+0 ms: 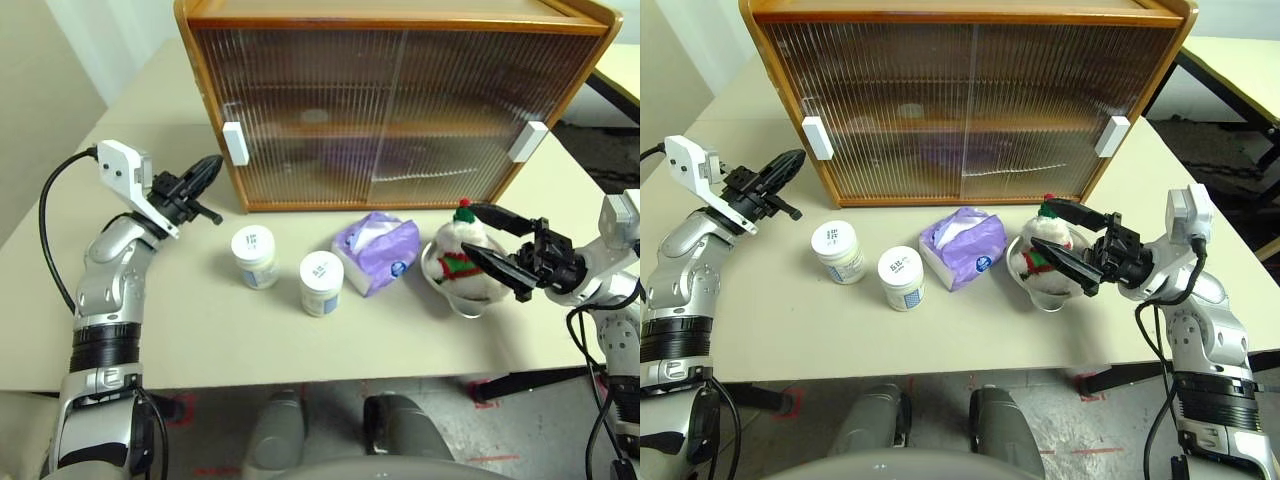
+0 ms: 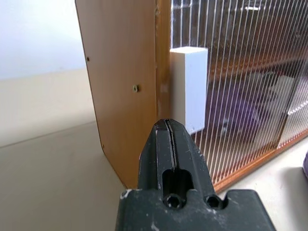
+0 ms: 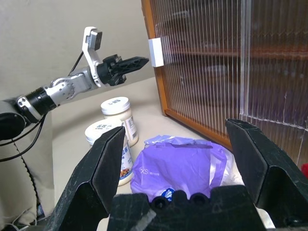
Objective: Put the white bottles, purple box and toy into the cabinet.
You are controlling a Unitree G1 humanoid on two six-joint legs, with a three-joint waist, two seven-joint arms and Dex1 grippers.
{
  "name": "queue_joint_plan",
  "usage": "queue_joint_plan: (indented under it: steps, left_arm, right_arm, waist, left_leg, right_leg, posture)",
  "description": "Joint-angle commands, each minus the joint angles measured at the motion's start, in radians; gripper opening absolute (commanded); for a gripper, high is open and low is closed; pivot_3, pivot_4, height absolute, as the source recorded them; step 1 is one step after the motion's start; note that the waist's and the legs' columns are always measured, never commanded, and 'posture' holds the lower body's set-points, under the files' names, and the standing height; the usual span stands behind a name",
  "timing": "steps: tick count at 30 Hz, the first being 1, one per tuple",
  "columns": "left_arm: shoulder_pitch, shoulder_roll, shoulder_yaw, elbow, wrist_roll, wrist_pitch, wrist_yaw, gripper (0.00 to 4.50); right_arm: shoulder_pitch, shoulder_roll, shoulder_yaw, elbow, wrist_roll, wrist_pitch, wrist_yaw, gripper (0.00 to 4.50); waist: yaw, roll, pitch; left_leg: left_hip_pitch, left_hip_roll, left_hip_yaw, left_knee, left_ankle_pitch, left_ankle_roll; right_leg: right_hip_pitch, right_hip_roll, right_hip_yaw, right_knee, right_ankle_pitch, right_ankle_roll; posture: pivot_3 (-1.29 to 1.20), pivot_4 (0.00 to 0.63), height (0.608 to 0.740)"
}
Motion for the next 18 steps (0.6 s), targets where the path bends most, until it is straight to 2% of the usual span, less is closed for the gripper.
queue_joint_plan:
  steps: [1,18]
  left_arm:
    - [-0.014,-0.001,-0.013,0.023,0.021,-0.017,-0.008,0.02]
    - [-0.111,-0.033,-0.060,0.133,0.053,-0.057,-0.043,0.02]
  right_arm:
    - [-0.013,0.000,0.007,0.029,-0.011,-0.027,0.015,4.50]
    - [-0.018,-0.001,-0.003,0.044,-0.014,-0.056,0.016,4.50]
  waist:
    - [-0.001,-0.001,-0.006]
    - [0.002,-0.001,-0.018]
  left_leg:
    - [0.000,0.000,0.000,0.000,0.000,0.000]
    - [0.001,-0.001,0.002,0.003,0.000,0.000]
  right_leg:
    - [0.000,0.000,0.000,0.000,0.000,0.000]
    - [0.001,0.000,0.000,0.003,0.001,0.000]
  posture:
    - [0.16,0.000,0.740]
    - [0.14,0.000,0.740]
